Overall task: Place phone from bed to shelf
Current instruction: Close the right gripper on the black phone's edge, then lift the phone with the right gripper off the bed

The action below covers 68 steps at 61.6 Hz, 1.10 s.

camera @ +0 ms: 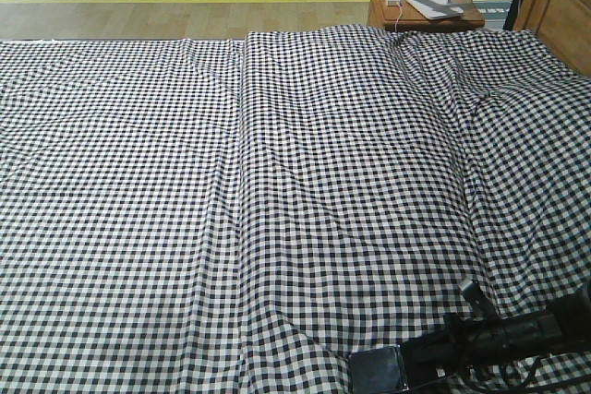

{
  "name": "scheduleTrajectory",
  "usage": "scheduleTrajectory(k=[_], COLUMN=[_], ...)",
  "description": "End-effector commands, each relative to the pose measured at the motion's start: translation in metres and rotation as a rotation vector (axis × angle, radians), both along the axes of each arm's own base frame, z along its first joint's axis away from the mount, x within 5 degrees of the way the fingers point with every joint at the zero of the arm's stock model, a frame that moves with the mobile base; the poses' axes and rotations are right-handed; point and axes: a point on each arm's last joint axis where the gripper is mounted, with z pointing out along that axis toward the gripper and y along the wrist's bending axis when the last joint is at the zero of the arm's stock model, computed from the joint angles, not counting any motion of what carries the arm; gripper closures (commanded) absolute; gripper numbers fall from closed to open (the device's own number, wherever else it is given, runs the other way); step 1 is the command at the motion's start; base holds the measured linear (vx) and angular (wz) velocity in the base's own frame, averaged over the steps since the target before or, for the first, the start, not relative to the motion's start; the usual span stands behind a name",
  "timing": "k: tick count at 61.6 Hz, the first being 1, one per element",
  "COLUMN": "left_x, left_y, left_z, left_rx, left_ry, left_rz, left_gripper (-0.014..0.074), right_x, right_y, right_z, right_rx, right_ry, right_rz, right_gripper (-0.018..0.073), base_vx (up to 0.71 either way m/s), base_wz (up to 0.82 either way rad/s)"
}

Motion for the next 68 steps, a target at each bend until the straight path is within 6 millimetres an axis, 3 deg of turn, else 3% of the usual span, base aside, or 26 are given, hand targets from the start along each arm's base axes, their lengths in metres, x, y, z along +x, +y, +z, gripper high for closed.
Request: scheduleTrajectory(k=[1, 16, 22, 36, 48, 68], left_x=[0.000, 0.000, 0.000, 0.000, 0.000, 0.000], left_y=[0.000, 0.000, 0.000, 0.000, 0.000, 0.000], left_z=[0.004, 0.004, 0.004, 0.004, 0.004, 0.004], left_rx=[-0.006, -0.006, -0.006, -0.006, -0.006, -0.006], left_ry=[-0.069, -0.069, -0.069, -0.069, -0.069, -0.069], left_rz=[0.004, 0.004, 0.004, 0.004, 0.004, 0.004], left_gripper=[0.0595, 0.0595, 0.0595, 0.0595, 0.0595, 0.0595], right_x=[0.011, 0.011, 0.010, 0.009, 0.009, 0.015], right_y=[-0.001, 0.001, 0.003, 0.003, 0.003, 0.001], right_z=[0.022, 0.025, 0.032, 0.050, 0.092, 0.208], right_rx=[0.055, 0.091, 0.171, 0.162, 0.140, 0.031], right_ry=[-0.065, -0.093, -0.113, -0.077, -0.133, -0.338], right_rz=[0.015, 0.036, 0.046, 0.053, 0.069, 0.082], right_gripper=[0.0575, 0.0568, 0.0568, 0.0567, 0.0567, 0.0564], base_vx=[0.00, 0.00, 0.00, 0.00, 0.00, 0.00], base_wz=[0.00, 0.00, 0.00, 0.00, 0.00, 0.00])
